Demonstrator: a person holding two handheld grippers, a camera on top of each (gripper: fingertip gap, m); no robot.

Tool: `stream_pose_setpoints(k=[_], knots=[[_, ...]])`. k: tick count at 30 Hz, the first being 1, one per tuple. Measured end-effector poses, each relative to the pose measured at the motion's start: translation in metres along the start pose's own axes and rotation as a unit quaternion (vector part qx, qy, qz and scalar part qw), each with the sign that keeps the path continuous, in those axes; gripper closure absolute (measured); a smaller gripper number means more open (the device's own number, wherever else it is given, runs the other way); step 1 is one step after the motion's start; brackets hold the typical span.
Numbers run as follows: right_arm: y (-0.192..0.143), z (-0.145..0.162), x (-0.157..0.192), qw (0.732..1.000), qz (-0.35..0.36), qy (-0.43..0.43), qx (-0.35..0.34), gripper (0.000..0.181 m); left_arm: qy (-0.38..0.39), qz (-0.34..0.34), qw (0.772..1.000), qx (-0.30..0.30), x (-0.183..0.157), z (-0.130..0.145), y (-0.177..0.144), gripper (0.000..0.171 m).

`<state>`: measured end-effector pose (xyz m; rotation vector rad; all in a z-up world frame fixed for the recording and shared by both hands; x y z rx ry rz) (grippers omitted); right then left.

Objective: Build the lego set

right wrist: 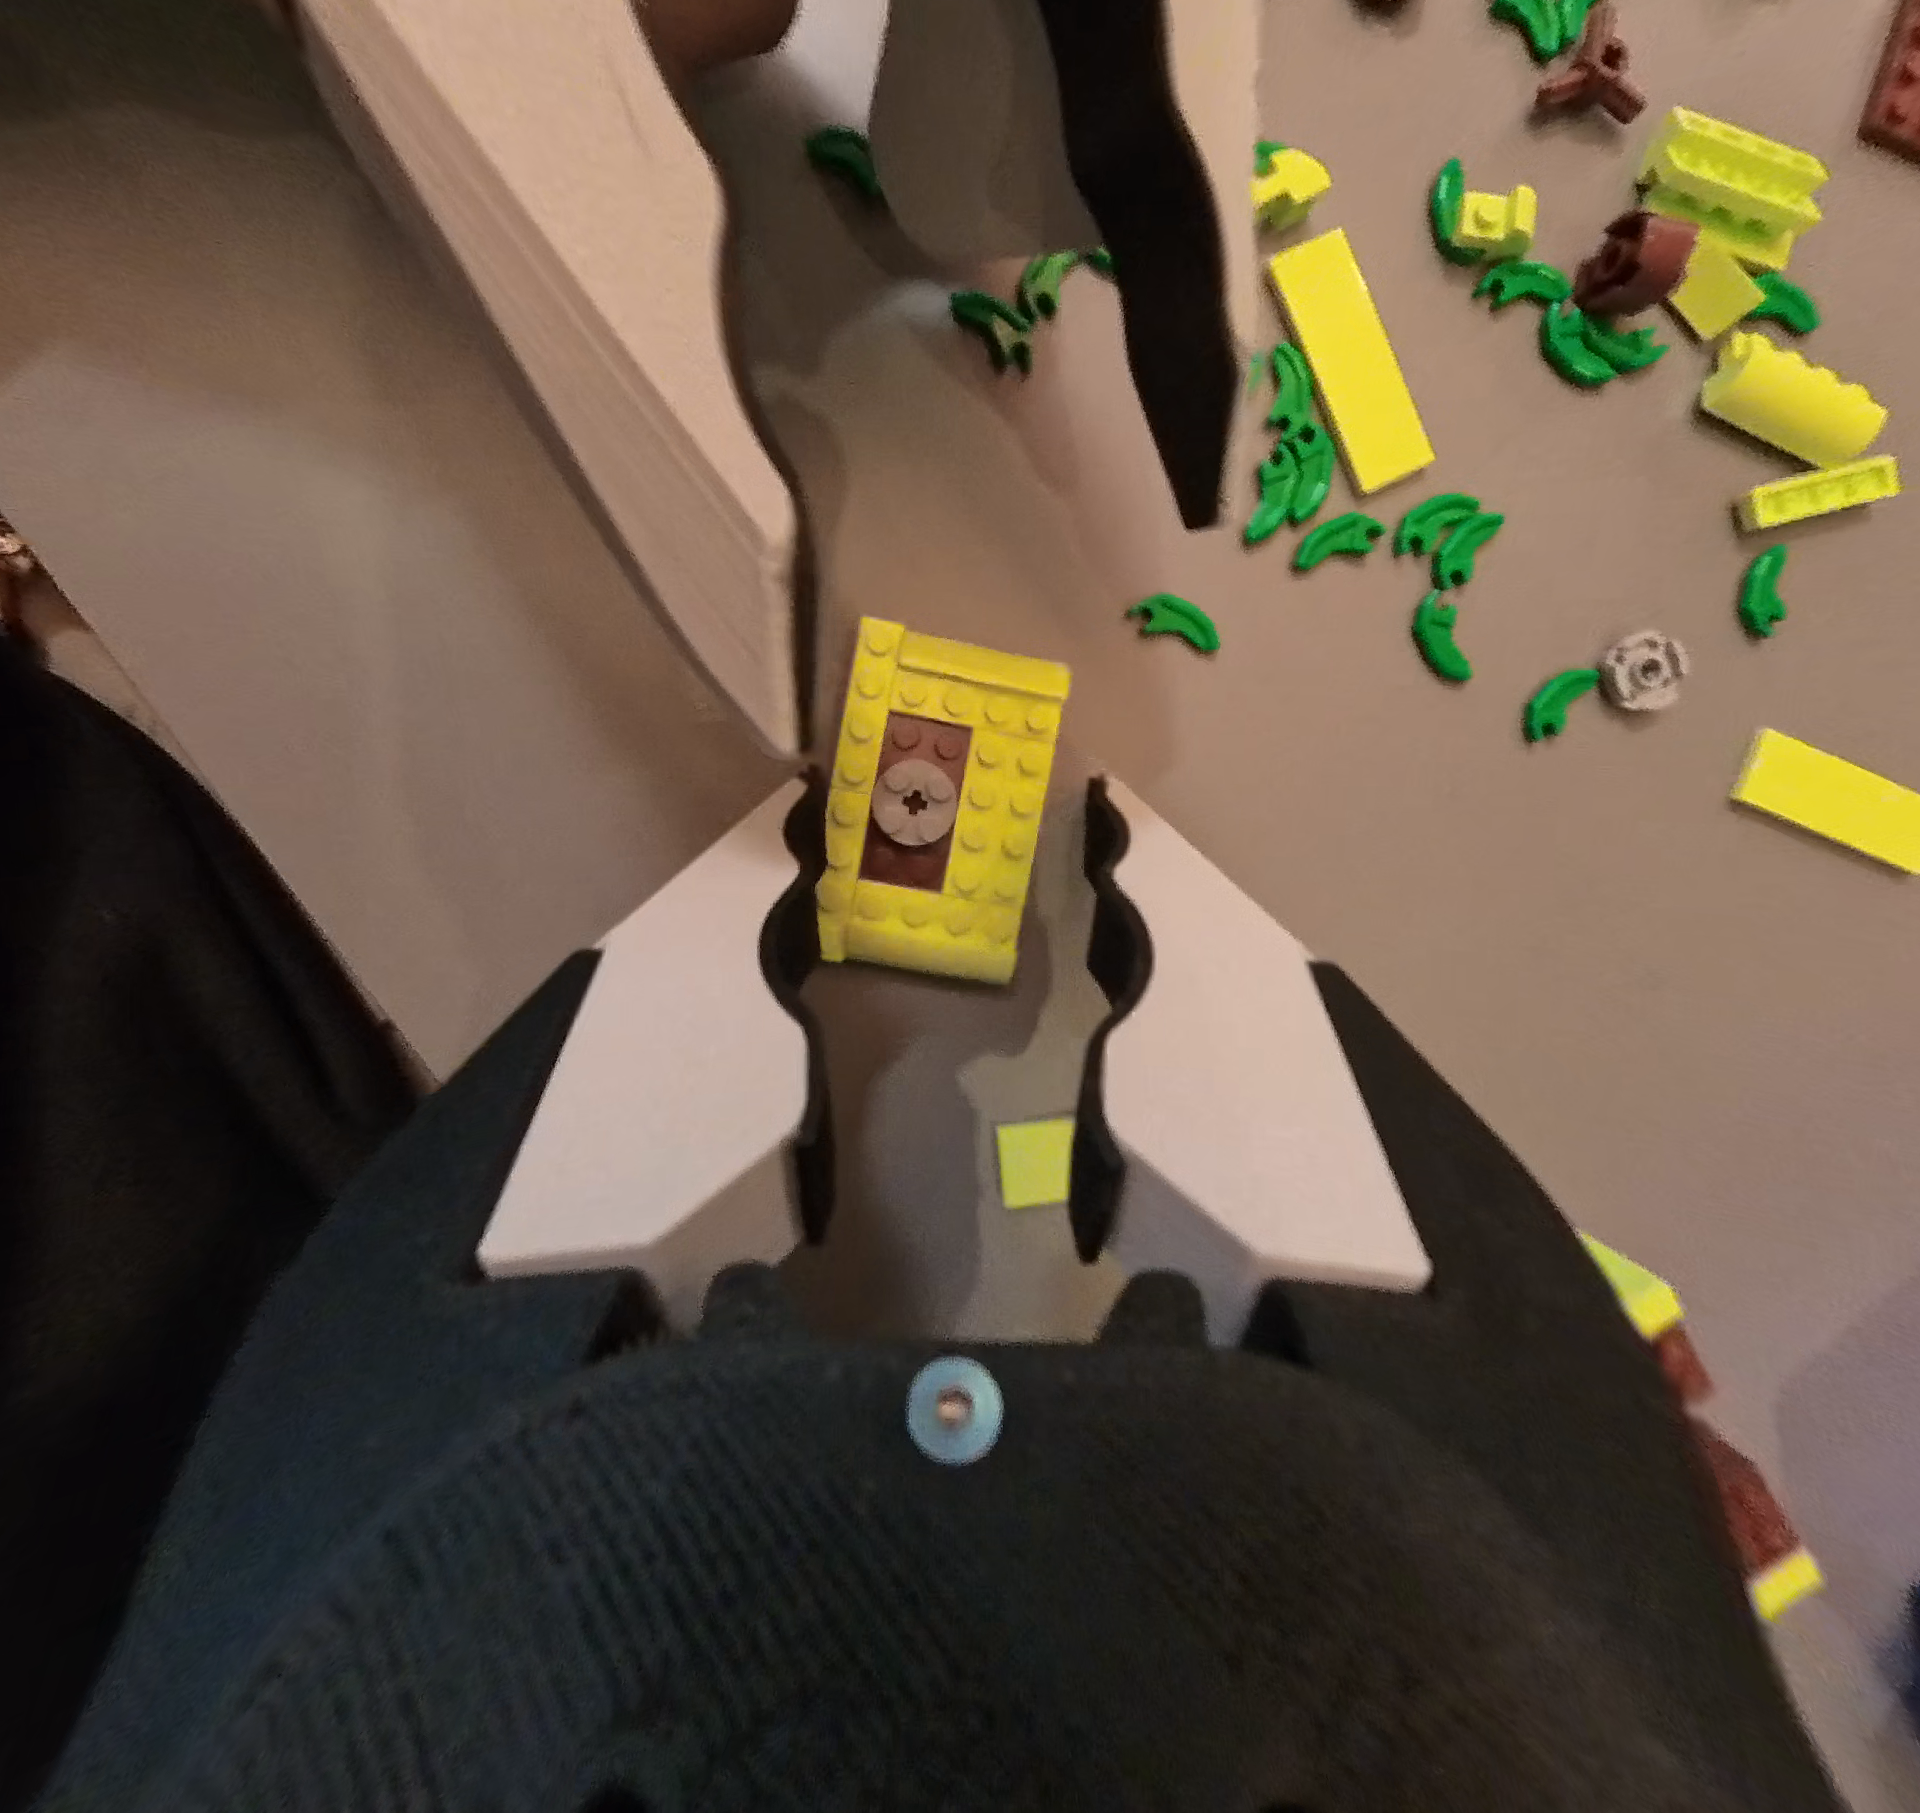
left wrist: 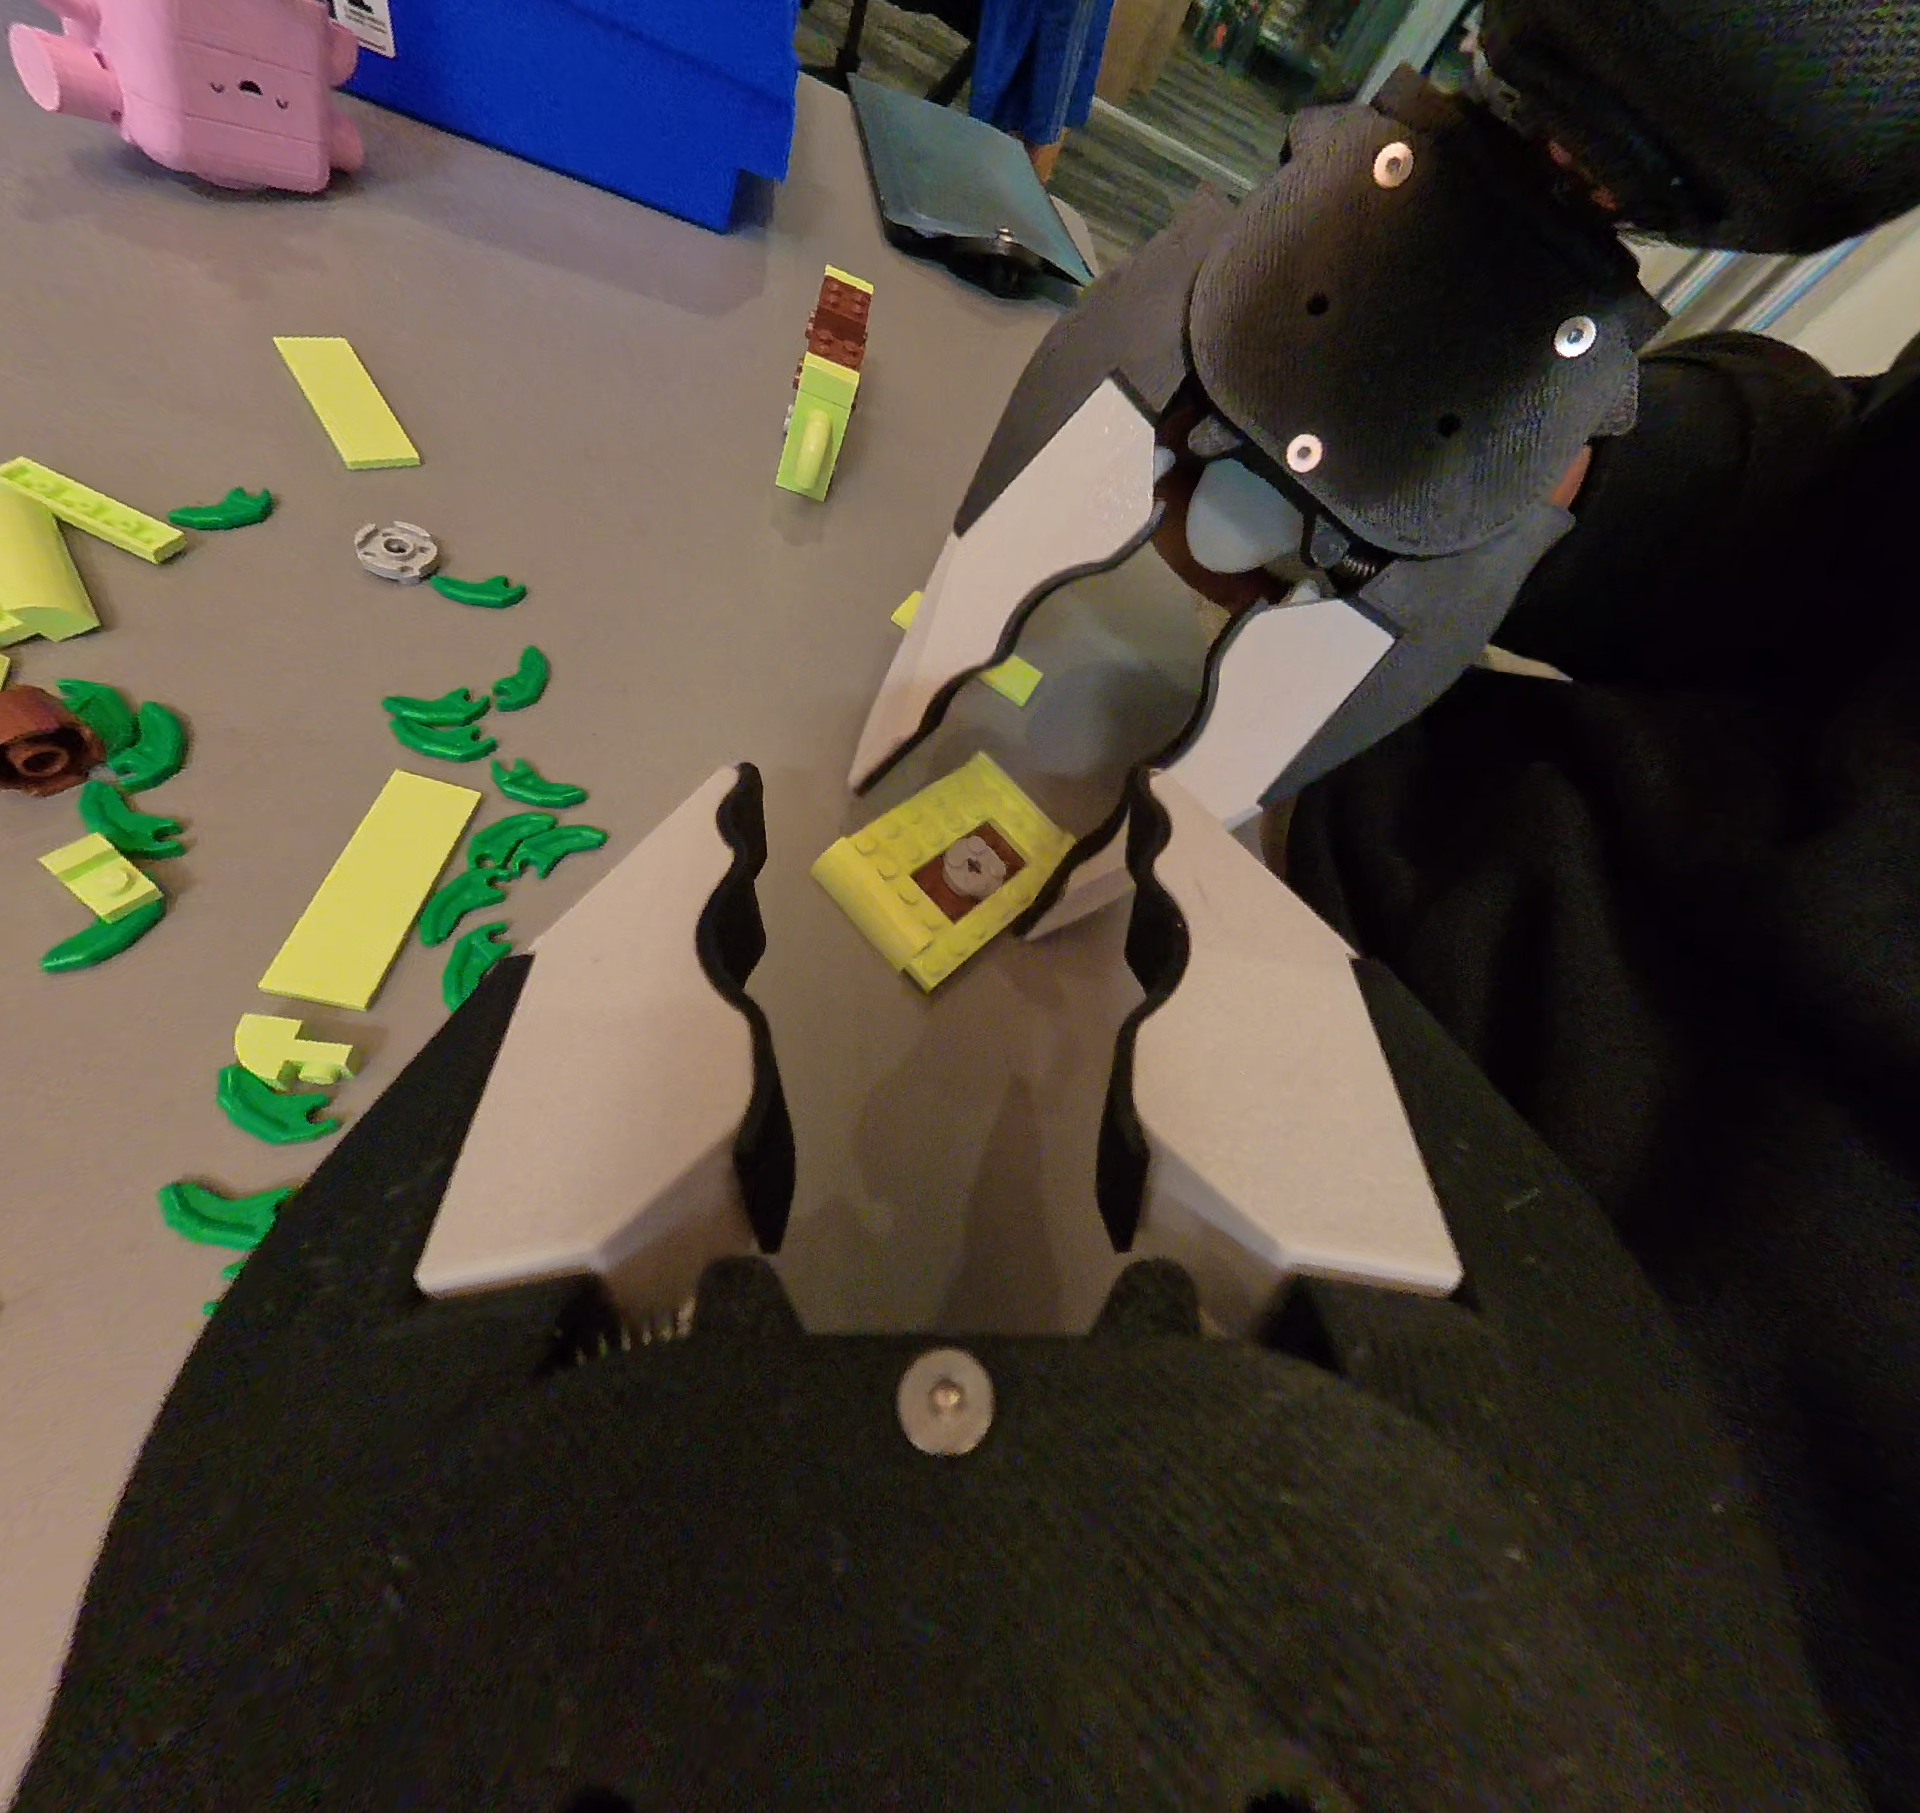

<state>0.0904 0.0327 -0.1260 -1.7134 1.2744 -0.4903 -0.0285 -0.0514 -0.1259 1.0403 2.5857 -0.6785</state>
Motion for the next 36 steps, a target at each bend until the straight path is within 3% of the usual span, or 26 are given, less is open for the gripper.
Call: stream_pose_setpoints(k=[9,13,18,22,27,30,36], knots=[[-0.011,0.022,-0.019,0.999,0.028,0.036,0.008,0.131,-0.002,0.002,1.000,0.004,0.000,0.000,0.001,0.103],[-0.033,0.028,-0.032,0.998,0.034,0.060,-0.009,0.129,-0.002,0.000,1.000,0.008,0.000,0.000,0.002,0.103],[-0.056,0.060,-0.062,0.984,0.093,0.147,0.050,0.136,-0.004,0.000,1.000,0.012,0.000,0.000,0.003,0.103],[-0.049,0.066,-0.050,0.967,0.037,0.248,0.039,0.135,-0.004,-0.001,1.000,0.015,0.000,0.000,0.004,0.104],[-0.034,0.061,-0.036,0.969,0.022,0.229,0.094,0.137,-0.003,-0.001,1.000,0.014,0.000,0.000,0.004,0.105],[-0.030,0.056,-0.036,0.965,0.010,0.252,0.071,0.139,-0.003,0.001,1.000,0.015,0.000,0.001,0.004,0.106],[-0.025,0.049,-0.034,0.979,0.075,0.165,0.091,0.159,-0.001,0.003,1.000,0.018,-0.001,0.001,0.005,0.107]])
Point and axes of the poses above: each gripper's, where its closed fingertips meet, y out along the fingers, z out of its underside, x = y × z across the jaws, the point moved 10 cm from there along -y, back along the fingers, and after that the axes turned 7 degrees about z, right-handed, at the moved point
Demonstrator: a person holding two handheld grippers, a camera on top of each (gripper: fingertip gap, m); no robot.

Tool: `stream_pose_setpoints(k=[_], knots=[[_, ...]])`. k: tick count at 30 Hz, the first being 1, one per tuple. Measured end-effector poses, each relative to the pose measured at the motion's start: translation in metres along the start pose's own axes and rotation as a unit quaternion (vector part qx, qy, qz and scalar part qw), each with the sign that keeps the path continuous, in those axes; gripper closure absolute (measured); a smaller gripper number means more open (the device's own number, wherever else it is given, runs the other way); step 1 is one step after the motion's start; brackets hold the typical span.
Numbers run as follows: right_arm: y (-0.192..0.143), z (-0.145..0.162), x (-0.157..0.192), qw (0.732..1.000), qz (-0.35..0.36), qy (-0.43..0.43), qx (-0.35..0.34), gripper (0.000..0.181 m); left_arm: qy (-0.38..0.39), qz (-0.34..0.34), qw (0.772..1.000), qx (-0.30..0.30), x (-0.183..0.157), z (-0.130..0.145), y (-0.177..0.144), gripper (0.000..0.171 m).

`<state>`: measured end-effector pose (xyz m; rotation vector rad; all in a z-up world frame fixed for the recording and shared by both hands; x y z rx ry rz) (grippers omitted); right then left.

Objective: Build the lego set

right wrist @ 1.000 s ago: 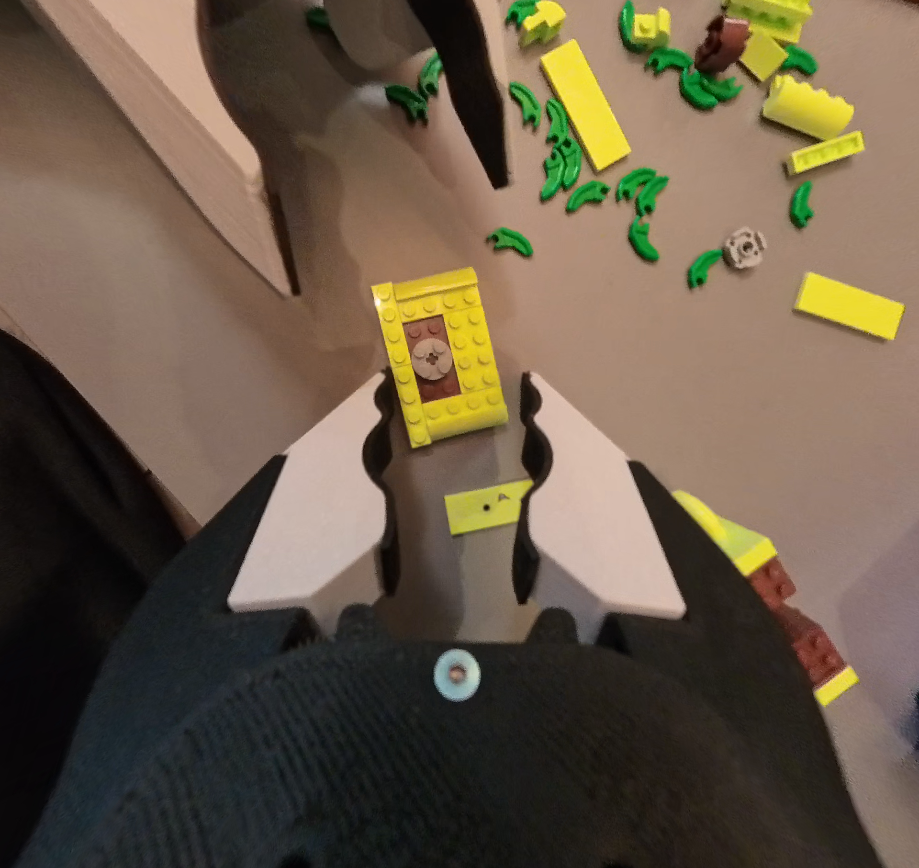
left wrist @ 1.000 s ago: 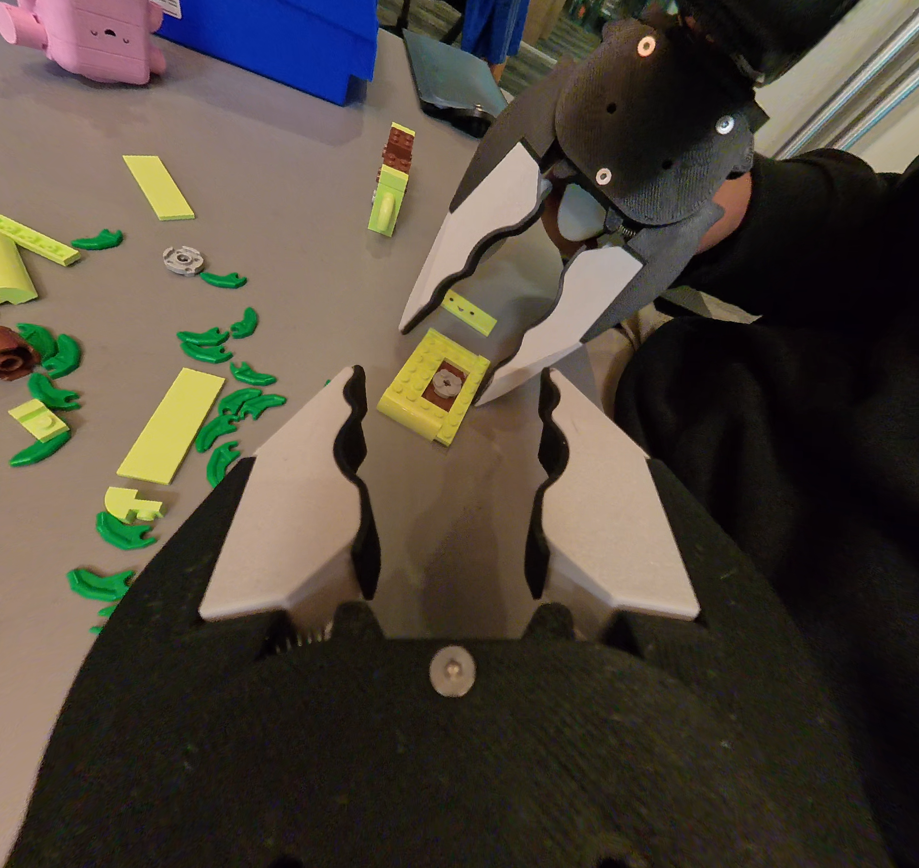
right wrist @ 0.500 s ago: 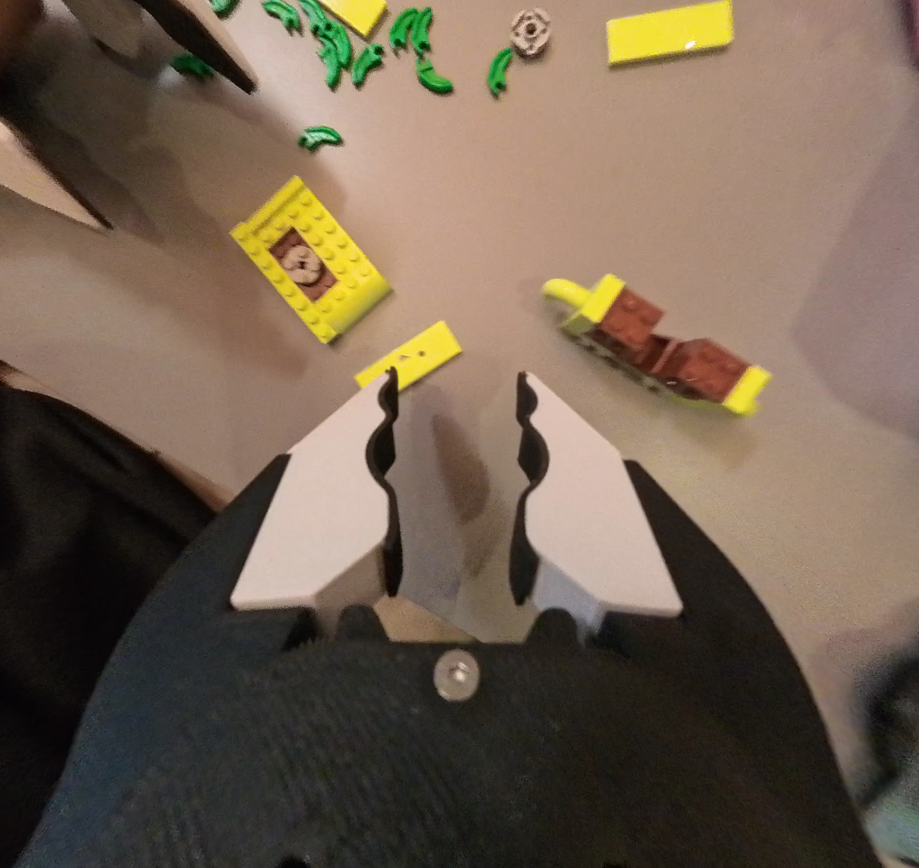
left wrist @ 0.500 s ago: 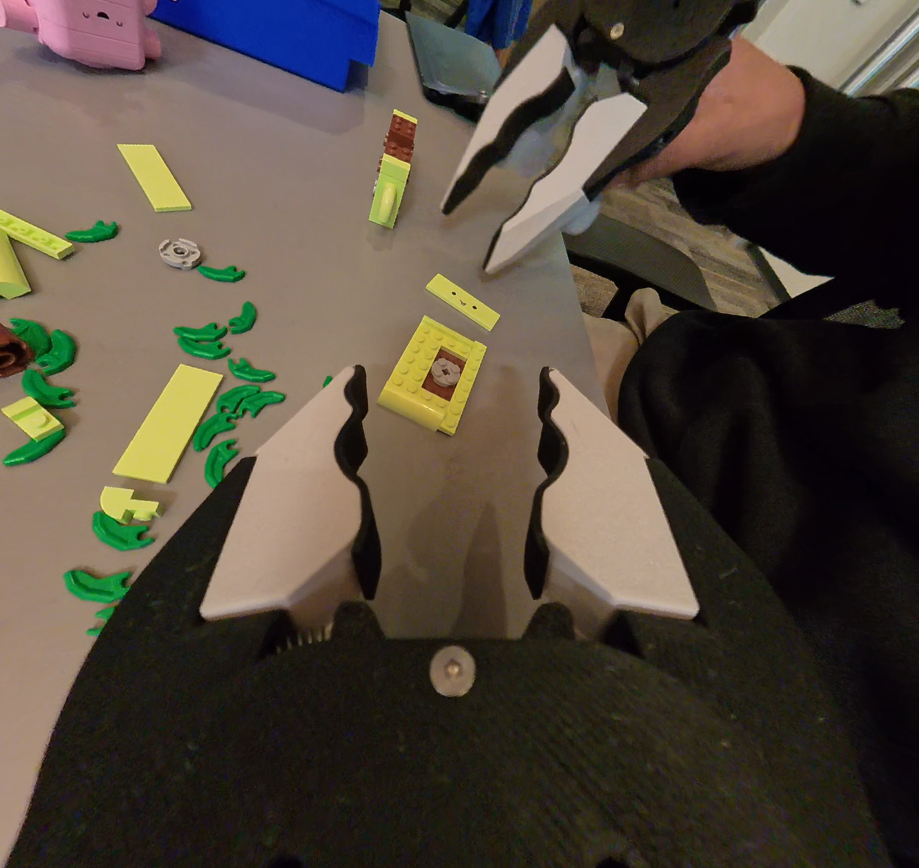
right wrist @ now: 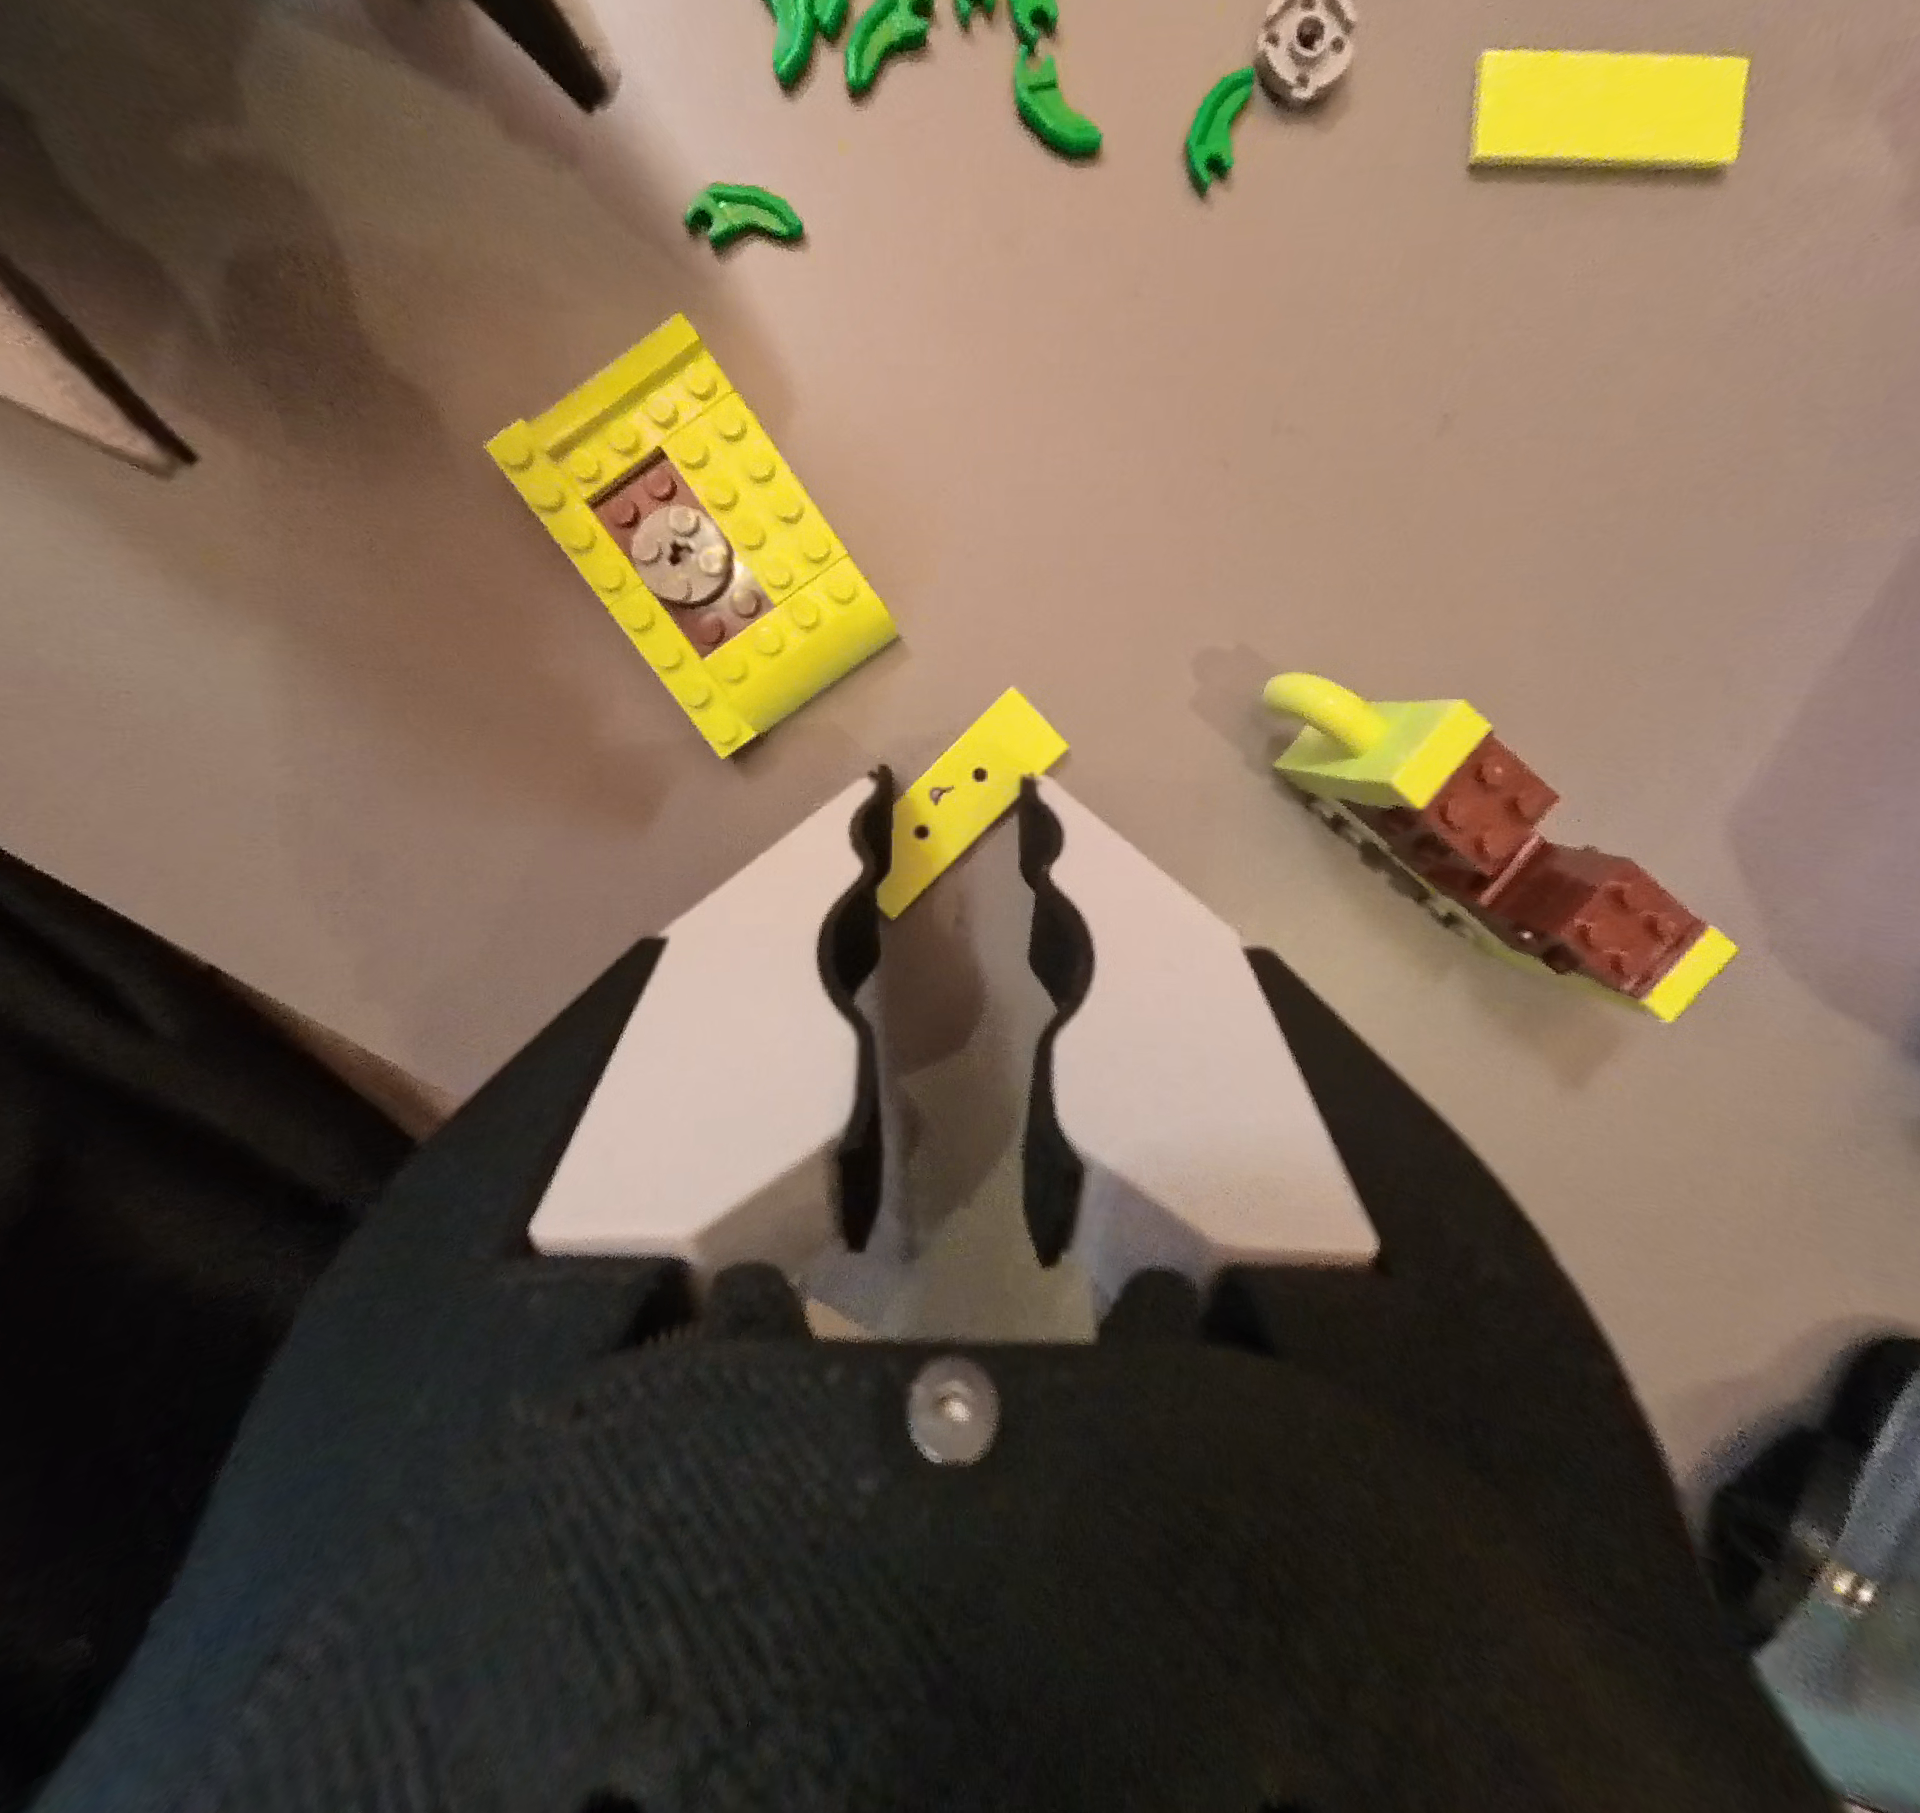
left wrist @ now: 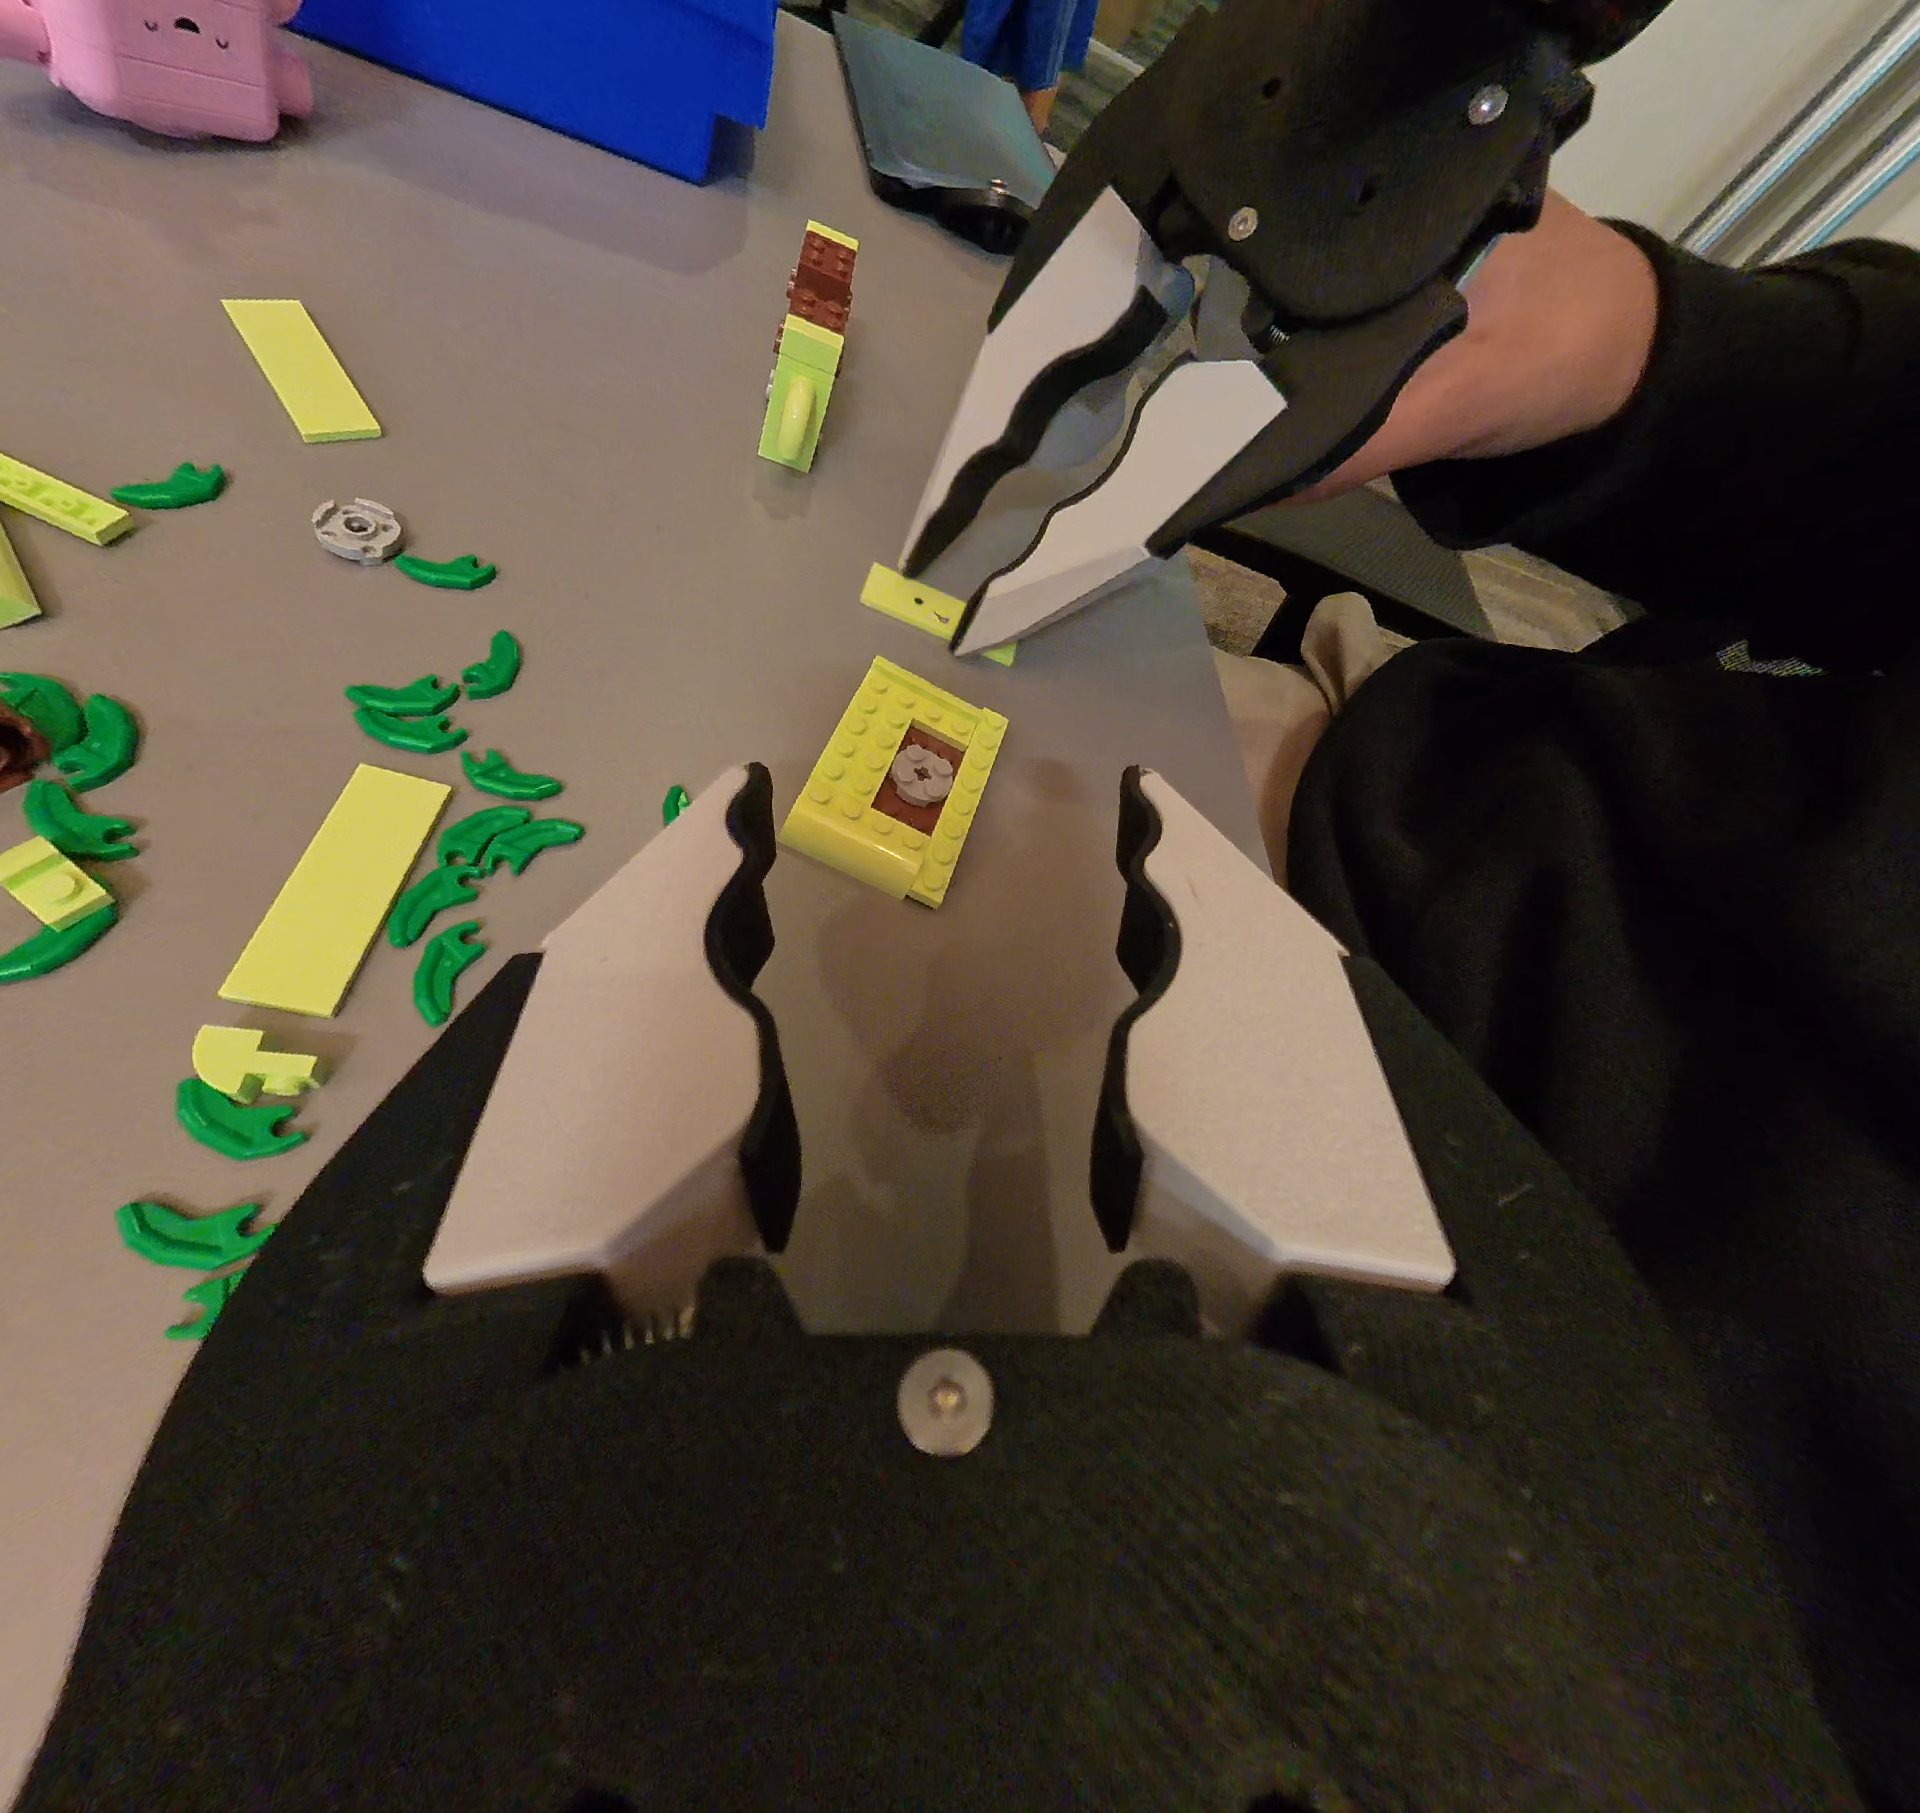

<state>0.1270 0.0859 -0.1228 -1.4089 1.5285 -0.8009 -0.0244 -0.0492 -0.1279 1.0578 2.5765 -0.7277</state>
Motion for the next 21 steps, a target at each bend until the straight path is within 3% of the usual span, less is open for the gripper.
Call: stream_pose_setpoints(k=[8,14,21], knots=[[-0.004,0.009,-0.004,1.000,-0.007,0.005,0.015,0.150,0.001,-0.002,1.000,0.004,0.000,0.000,0.001,0.107],[-0.001,0.010,-0.008,0.999,-0.024,0.046,0.001,0.164,0.003,-0.004,1.000,0.015,0.000,0.001,0.004,0.108],[-0.012,0.006,-0.008,0.997,-0.049,-0.014,-0.062,0.165,-0.004,-0.015,1.000,0.021,0.002,0.001,0.005,0.097]])
Point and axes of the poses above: each gripper's, where its closed fingertips meet, y out along the fingers, z out of its underside, x = y × z across the jaws, the point moved 10 cm from there along -y, back along the fingers, and after that the axes turned 7 degrees about z, right-handed, at the moved point
